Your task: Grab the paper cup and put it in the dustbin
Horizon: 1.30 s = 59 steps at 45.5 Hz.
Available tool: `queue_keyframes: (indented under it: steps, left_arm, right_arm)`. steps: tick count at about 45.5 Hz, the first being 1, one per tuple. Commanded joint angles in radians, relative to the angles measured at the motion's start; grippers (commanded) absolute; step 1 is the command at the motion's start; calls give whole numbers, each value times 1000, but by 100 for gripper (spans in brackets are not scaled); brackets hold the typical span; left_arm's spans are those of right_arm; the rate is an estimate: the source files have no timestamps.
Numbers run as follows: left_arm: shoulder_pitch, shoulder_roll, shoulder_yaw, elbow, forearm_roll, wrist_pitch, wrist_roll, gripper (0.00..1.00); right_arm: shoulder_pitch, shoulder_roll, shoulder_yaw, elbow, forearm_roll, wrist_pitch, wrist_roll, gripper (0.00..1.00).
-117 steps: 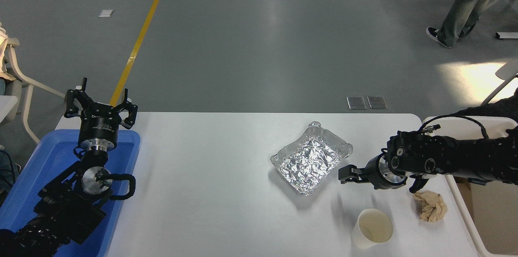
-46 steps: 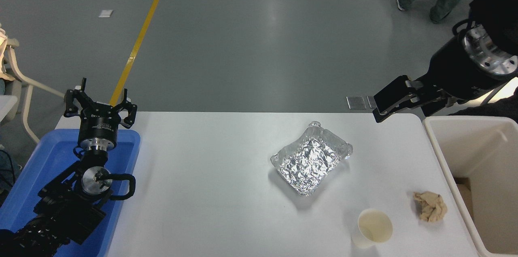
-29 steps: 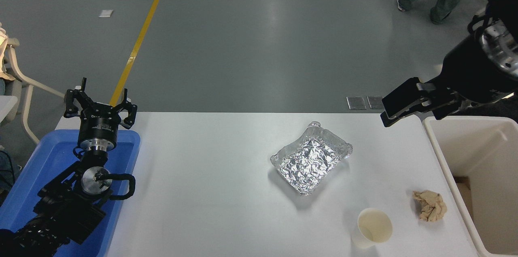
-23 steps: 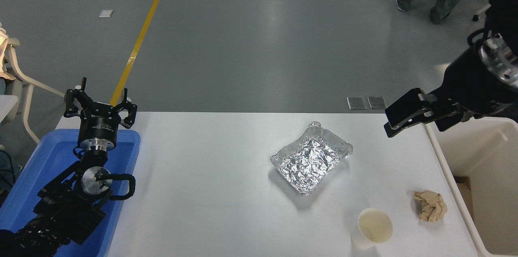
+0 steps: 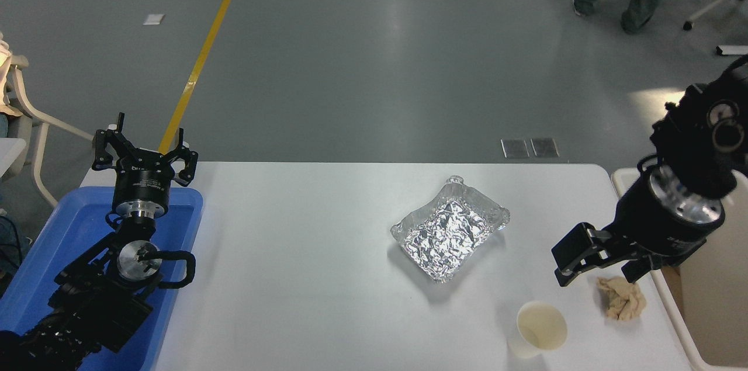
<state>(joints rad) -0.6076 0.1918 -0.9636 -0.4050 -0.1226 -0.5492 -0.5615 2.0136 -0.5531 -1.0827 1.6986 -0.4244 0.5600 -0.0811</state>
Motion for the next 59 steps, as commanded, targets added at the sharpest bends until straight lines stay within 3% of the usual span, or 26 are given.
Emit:
queue_keyframes:
  steps: [1,19,32,37,43,48,51,59]
  left_arm:
    - [0,0,0,0,0,0,0,99]
    - [0,0,0,0,0,0,0,99]
    - [0,0,0,0,0,0,0,99]
    - [0,0,0,0,0,0,0,99]
    - [0,0,0,0,1,-1,2,99]
    - [0,0,0,0,1,0,2,99]
    - [0,0,0,0,1,-1,2,99]
    - [-1,0,0,0,1,0,2,99]
  right_arm:
    - [-249,2,82,-73,-103,-130,-5,100]
    - [-469,42,193,-223,-143,-249,-8,99]
    - [-546,45,205,-258,-175,-259,-6,88]
    - [-562,44,205,-266,-178,-259,-6,77]
    - [-569,42,205,-267,-195,-259,-6,51]
    - [-567,38,202,-267,-201,-258,-8,35]
    - [-564,36,198,-267,-203,-252,-6,0]
    - [-552,35,198,-266,-200,-255,-8,0]
